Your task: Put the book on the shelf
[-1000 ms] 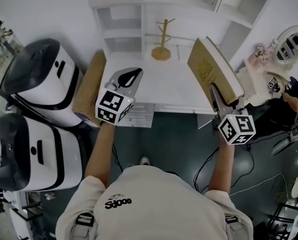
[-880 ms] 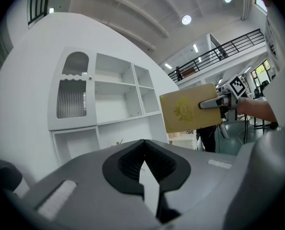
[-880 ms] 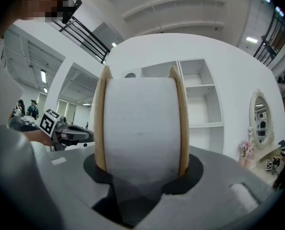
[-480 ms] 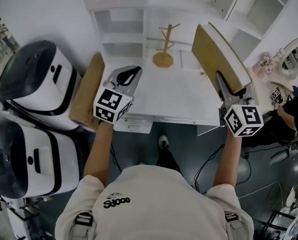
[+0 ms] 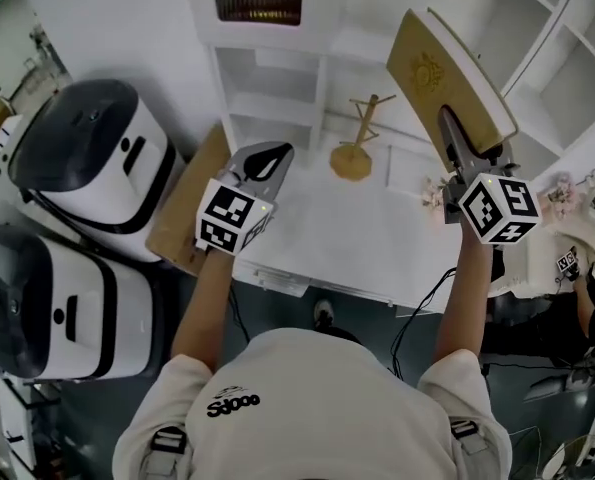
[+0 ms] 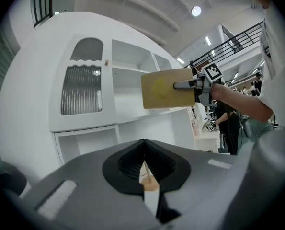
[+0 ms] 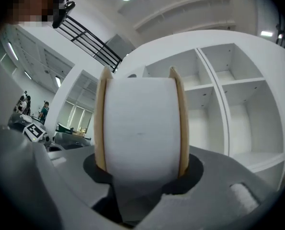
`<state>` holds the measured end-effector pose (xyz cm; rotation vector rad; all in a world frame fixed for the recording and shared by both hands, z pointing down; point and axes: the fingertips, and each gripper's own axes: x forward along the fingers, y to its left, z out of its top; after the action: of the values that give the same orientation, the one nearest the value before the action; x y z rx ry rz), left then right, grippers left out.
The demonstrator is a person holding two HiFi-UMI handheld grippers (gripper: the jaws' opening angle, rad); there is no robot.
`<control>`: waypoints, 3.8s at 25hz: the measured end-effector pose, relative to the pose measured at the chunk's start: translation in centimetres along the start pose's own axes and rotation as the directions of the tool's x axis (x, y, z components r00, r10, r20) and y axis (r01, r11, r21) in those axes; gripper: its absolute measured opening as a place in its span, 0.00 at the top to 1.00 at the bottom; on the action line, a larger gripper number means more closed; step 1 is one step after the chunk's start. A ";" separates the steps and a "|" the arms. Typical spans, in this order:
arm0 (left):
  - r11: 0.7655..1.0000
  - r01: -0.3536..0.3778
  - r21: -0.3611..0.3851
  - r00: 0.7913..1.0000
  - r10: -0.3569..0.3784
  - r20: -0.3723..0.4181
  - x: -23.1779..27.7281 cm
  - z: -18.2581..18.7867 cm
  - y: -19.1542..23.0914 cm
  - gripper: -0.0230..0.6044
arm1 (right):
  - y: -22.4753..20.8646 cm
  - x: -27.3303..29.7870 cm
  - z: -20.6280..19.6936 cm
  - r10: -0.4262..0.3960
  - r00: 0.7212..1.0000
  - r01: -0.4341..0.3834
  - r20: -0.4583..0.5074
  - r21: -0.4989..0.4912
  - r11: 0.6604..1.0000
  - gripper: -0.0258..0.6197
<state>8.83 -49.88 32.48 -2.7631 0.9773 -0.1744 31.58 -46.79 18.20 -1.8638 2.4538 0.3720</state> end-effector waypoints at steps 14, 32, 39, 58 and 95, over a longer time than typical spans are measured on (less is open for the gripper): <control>0.991 -0.136 -0.016 0.989 0.135 -0.059 2.5 -1.8 4.6 0.93 | -3.6 15.1 -2.7 0.124 0.987 -0.111 -0.107 0.114 0.987 0.62; 0.984 -0.174 -0.028 0.978 0.170 -0.123 2.8 -4.2 4.8 0.93 | -7.4 27.3 -5.6 0.173 0.926 -0.171 -0.336 0.036 0.985 0.59; 0.988 -0.151 -0.035 0.982 0.146 -0.120 3.4 -4.0 4.1 0.93 | -8.5 29.4 -6.8 0.186 0.913 -0.194 -0.363 0.014 0.981 0.56; 0.998 -0.065 -0.009 0.995 0.064 -0.082 -3.6 -3.3 -0.3 0.93 | -7.3 15.7 -5.3 0.051 0.928 -0.060 -0.369 -0.012 0.998 0.38; 0.992 0.121 0.027 0.990 -0.122 0.066 -17.7 1.4 -11.4 0.93 | 16.0 -23.2 -3.5 -0.091 0.978 0.086 -0.188 -0.035 0.996 0.96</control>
<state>2.32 -29.79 33.05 -2.7892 0.7865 -0.1097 23.19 -21.63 28.32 -2.1020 2.4805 0.2335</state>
